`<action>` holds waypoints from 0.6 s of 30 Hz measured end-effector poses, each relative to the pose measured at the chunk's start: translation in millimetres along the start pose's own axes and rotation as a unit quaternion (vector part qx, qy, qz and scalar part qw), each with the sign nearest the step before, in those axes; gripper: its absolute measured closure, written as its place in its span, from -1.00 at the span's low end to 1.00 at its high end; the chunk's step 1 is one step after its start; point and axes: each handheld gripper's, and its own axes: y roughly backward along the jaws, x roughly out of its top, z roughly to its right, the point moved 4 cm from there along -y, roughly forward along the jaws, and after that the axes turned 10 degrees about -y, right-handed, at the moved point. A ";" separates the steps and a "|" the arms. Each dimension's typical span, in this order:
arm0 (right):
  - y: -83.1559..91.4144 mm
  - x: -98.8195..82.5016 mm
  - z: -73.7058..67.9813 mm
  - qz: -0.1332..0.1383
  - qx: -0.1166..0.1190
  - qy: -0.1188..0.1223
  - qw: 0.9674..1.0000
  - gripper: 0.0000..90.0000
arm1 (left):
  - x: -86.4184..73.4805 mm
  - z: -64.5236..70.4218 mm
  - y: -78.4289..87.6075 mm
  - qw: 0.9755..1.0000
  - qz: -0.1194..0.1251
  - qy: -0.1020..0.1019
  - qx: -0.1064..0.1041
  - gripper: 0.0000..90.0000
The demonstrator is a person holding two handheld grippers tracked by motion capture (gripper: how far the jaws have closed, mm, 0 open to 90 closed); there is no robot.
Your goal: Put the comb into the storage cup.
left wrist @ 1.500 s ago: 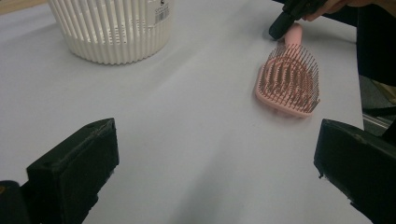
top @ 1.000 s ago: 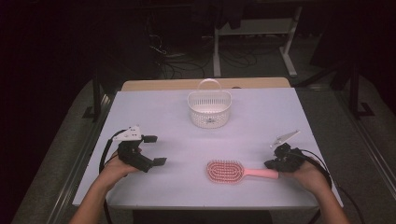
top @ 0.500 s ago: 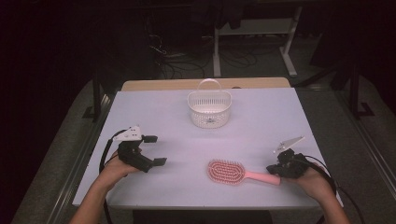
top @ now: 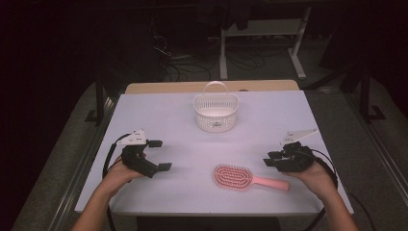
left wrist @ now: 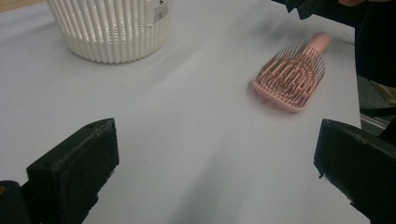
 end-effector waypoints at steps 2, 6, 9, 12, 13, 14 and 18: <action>-1.1 6.4 -1.7 0.009 0.002 0.005 1.000 0.29 | 0.2 0.2 0.6 1.000 0.001 0.000 0.000 -1.00; -2.5 18.5 -5.9 0.025 -0.002 0.018 1.000 0.00 | 1.7 1.0 5.1 1.000 0.010 0.001 0.005 -1.00; -3.1 28.4 -8.2 0.041 -0.005 0.023 0.999 -0.25 | 1.3 1.9 8.0 1.000 0.015 0.001 0.006 -1.00; -4.5 36.0 -9.5 0.060 -0.001 0.019 0.998 -0.47 | -0.8 2.9 8.7 1.000 0.016 0.004 0.006 -1.00; -5.4 37.3 -9.8 0.067 0.000 0.015 0.998 -0.57 | -1.0 3.2 8.6 1.000 0.016 0.004 0.007 -1.00; -6.0 37.6 -10.0 0.071 -0.001 0.014 0.997 -0.66 | -1.2 3.7 8.4 1.000 0.016 0.003 0.006 -1.00; -10.7 35.4 -9.1 0.084 0.001 0.012 0.996 -0.96 | -1.2 5.0 7.6 1.000 0.014 0.001 0.003 -1.00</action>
